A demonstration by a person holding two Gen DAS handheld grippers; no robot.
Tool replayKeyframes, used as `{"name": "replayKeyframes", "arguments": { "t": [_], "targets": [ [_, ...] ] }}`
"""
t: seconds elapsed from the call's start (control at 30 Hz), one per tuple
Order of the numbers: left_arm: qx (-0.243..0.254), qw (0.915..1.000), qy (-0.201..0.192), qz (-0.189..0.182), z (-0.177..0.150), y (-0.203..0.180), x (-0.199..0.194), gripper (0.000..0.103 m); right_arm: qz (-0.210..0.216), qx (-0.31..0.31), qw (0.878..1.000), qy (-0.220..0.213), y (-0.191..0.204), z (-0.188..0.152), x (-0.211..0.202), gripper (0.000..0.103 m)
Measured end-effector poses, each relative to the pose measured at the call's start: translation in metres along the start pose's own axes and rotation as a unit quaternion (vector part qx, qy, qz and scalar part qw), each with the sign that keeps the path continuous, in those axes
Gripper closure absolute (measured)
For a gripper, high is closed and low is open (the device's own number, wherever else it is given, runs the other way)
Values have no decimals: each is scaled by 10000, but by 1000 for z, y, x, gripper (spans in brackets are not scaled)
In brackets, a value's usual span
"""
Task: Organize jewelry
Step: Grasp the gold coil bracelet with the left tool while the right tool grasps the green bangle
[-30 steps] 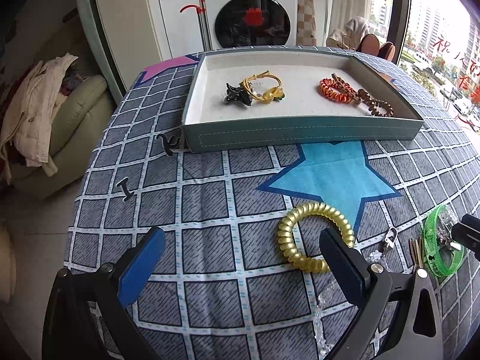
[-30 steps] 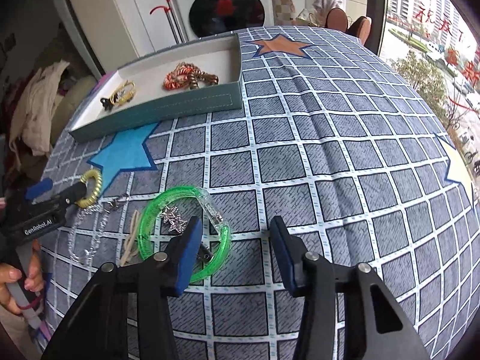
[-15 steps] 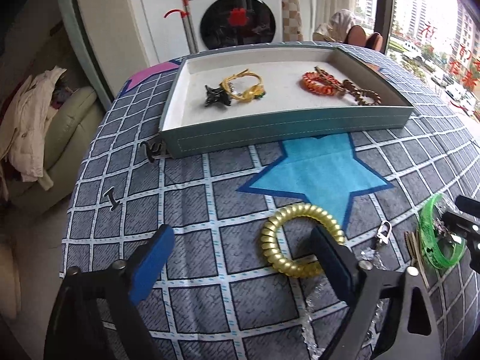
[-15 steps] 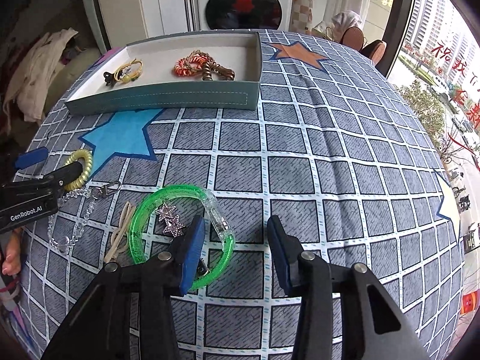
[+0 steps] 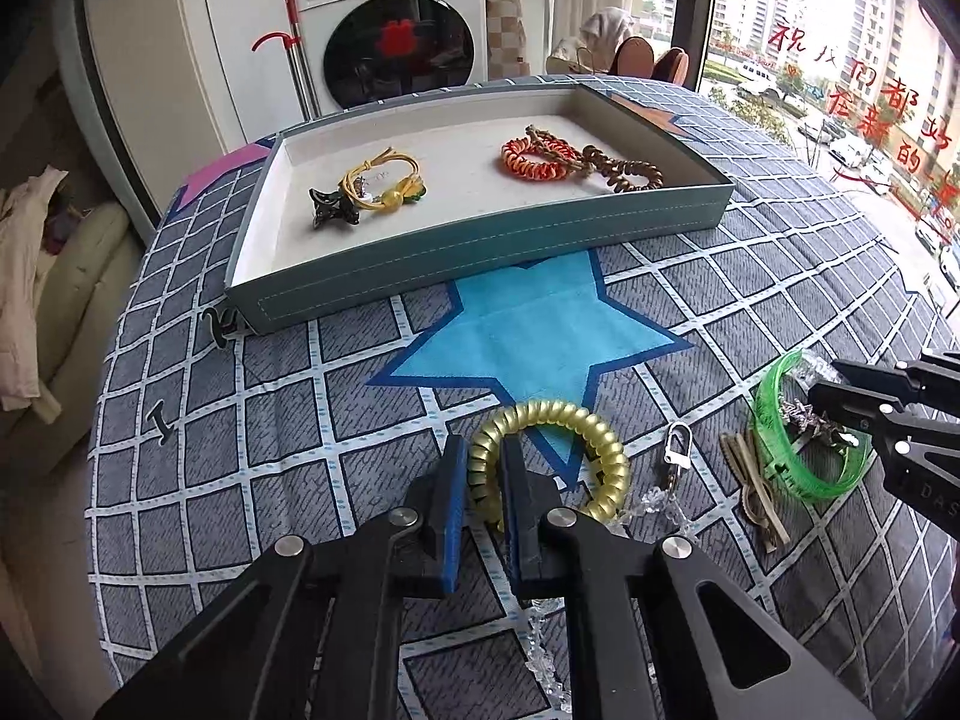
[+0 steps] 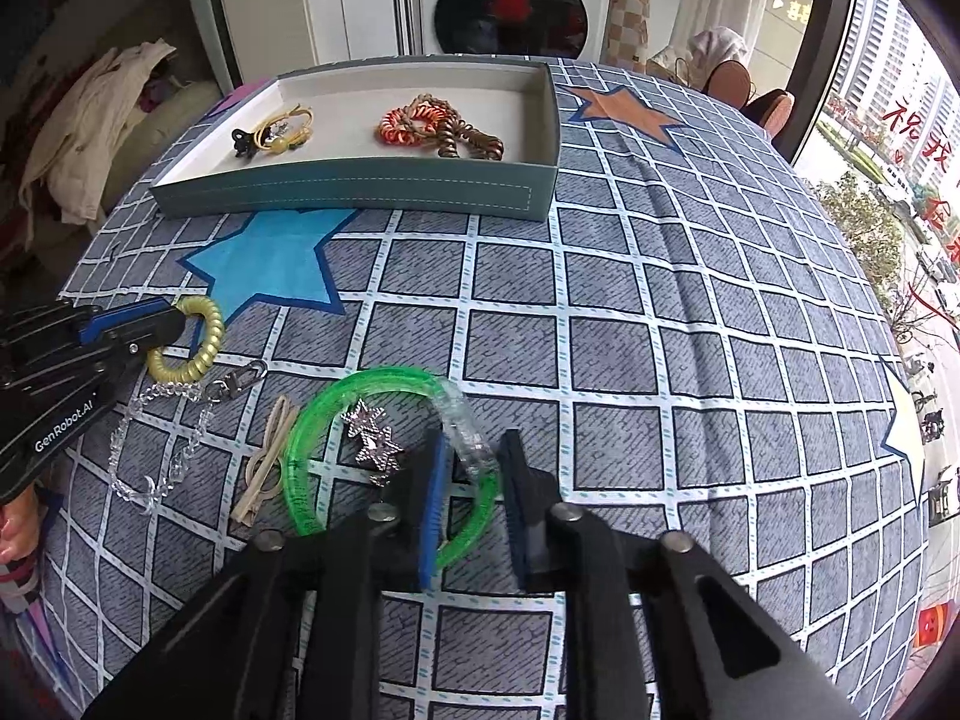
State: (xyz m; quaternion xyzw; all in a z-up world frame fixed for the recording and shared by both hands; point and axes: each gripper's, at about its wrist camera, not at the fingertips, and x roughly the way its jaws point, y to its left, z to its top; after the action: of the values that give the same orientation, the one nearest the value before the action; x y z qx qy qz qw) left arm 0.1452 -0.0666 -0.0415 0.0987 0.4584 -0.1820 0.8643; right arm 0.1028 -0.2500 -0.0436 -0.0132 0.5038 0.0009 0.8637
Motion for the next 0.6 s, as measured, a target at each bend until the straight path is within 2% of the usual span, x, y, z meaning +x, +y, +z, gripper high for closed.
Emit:
{"name": "replayKeyframes", "arguments": {
  "t": [0.1,0.6],
  "targets": [
    [-109,9999,-4,-88,-1,4,-1,72,23,45,10000,-35,0,-1,0,91],
    [-356,9988,-225,-238,4,15,-17,72,358,587,9970,-357,-19,6,-24,91]
  ]
}}
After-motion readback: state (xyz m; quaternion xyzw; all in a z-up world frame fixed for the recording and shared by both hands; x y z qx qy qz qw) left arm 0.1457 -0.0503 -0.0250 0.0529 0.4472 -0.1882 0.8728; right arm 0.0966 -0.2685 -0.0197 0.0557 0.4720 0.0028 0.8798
